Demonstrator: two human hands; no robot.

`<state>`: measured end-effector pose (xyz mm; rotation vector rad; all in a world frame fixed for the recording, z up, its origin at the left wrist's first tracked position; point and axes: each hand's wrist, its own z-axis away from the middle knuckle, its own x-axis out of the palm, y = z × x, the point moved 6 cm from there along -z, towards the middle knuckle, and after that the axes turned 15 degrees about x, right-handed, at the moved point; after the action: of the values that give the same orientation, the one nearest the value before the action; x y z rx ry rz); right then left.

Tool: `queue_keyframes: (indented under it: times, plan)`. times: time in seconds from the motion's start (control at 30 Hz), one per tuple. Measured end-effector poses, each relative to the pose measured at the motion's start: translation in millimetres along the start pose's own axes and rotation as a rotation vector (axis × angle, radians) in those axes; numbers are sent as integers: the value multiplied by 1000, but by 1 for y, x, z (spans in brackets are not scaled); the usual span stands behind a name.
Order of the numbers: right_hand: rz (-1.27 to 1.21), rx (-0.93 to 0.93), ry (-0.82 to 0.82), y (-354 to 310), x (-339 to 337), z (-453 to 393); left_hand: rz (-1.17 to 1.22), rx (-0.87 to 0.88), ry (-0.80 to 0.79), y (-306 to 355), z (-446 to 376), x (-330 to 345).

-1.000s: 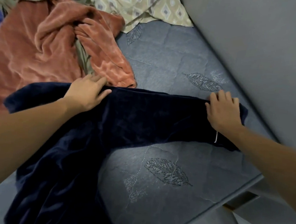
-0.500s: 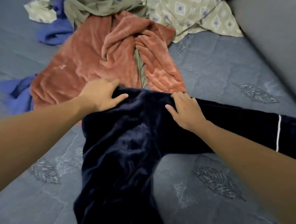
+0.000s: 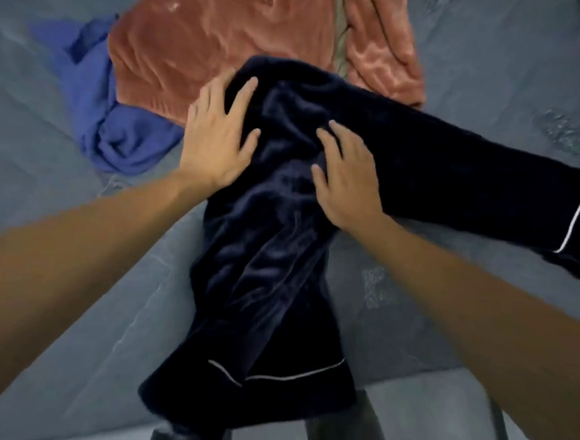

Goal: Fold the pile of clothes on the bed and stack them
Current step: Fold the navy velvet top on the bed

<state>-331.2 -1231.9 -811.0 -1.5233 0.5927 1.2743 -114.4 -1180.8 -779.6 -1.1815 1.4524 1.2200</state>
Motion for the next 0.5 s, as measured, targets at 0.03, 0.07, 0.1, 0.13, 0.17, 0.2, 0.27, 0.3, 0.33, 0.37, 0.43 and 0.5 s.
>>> queue_keyframes:
  times: [0.03,0.07,0.1,0.13,0.17,0.2,0.27,0.3,0.33,0.37,0.43,0.5]
  plan:
    - [-18,-36,-74,-13,10,24,54,-29,-7,8,28,4]
    - [-18,-73,-140,-25,19,48,109,-65,-28,18,58,9]
    - [-6,-102,-190,-34,27,71,171,-117,-56,28,88,14]
    - [8,-114,-225,-41,35,91,246,-186,-84,38,118,20]
    - [12,-108,-247,-45,40,108,328,-268,-109,47,147,26]
    - [7,-97,-256,-47,45,123,397,-346,-129,57,175,31]
    - [-4,-91,-256,-49,51,146,464,-431,-145,74,224,36]
    - [-4,-95,-256,-50,53,157,478,-442,-149,83,244,37]
    - [-3,-97,-257,-50,56,167,493,-448,-156,91,264,37]
    - [-5,-95,-259,-51,58,177,508,-455,-163,98,281,37]
    - [-6,-78,-257,-57,63,205,542,-457,-167,113,315,35]
    - [-30,-37,-279,-59,68,223,581,-472,-165,125,333,35]
